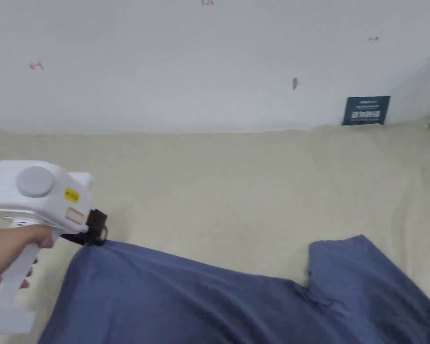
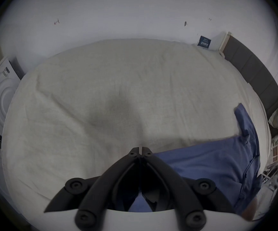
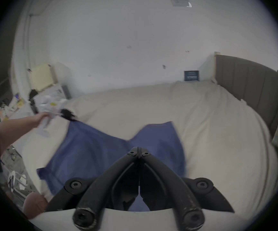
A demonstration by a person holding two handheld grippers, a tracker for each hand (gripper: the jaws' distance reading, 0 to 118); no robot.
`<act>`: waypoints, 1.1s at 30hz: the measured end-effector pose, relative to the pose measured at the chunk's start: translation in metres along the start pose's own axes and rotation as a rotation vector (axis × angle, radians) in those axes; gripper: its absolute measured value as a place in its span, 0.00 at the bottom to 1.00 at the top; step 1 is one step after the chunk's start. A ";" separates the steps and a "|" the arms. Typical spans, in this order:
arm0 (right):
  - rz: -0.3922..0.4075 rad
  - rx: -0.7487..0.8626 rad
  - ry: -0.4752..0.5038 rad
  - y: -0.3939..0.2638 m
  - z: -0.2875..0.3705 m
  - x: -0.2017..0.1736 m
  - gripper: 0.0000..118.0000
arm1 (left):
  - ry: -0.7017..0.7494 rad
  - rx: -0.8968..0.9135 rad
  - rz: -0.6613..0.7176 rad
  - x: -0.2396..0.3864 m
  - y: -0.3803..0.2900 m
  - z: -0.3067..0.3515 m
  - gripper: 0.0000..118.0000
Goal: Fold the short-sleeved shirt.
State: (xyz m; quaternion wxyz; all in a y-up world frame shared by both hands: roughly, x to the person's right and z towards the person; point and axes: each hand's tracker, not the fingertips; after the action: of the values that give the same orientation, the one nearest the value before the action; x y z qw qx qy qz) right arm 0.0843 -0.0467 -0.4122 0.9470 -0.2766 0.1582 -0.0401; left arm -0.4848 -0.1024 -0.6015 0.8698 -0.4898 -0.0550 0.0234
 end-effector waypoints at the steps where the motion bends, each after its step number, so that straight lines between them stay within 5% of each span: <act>1: -0.007 -0.071 -0.030 0.014 -0.017 0.011 0.01 | -0.004 0.008 0.008 0.000 -0.003 0.005 0.00; 2: -0.015 -0.157 -0.035 0.027 -0.036 0.023 0.15 | -0.021 0.012 0.016 -0.003 -0.004 0.006 0.00; 3: -0.044 -0.249 -0.016 0.035 -0.060 0.035 0.61 | -0.017 0.021 0.013 -0.001 -0.008 0.010 0.00; 4: -0.076 -0.322 -0.003 0.042 -0.080 0.046 0.90 | -0.019 0.025 0.012 0.002 -0.011 0.013 0.00; 5: -0.123 -0.430 0.032 0.040 -0.109 0.062 0.99 | -0.018 0.028 0.006 0.005 -0.015 0.014 0.00; 8: -0.229 -0.592 -0.066 0.033 -0.155 0.081 0.98 | -0.017 0.050 -0.016 0.016 -0.026 0.018 0.00; 14: -0.258 -0.616 -0.209 0.017 -0.191 0.098 0.94 | 0.008 0.047 -0.019 0.006 -0.027 0.013 0.00; 18: -0.232 -0.720 -0.276 -0.001 -0.198 0.098 0.24 | 0.027 0.018 -0.029 -0.005 -0.027 0.000 0.00; 20: -0.095 -0.670 -0.369 -0.002 -0.186 0.090 0.05 | 0.031 0.003 -0.038 -0.006 -0.028 -0.003 0.00; 21: -0.087 -0.678 -0.305 -0.002 -0.181 0.077 0.02 | 0.029 -0.005 -0.038 -0.007 -0.029 -0.005 0.00; 23: -0.017 -0.702 -0.312 0.003 -0.172 0.077 0.00 | 0.033 -0.018 -0.032 -0.005 -0.033 -0.005 0.00; 28: -0.068 -0.648 -0.275 0.028 -0.149 0.083 0.00 | 0.020 0.026 0.002 -0.012 -0.035 0.002 0.00; 33: -0.182 -0.478 -0.140 0.059 -0.088 0.067 0.00 | -0.082 0.066 0.084 -0.005 -0.042 0.048 0.00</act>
State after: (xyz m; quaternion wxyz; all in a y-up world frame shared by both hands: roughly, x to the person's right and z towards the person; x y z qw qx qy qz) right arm 0.1191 -0.0532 -0.5323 0.8558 -0.5078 0.0719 -0.0676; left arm -0.4960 -0.0840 -0.5416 0.8806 -0.4616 -0.0689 0.0818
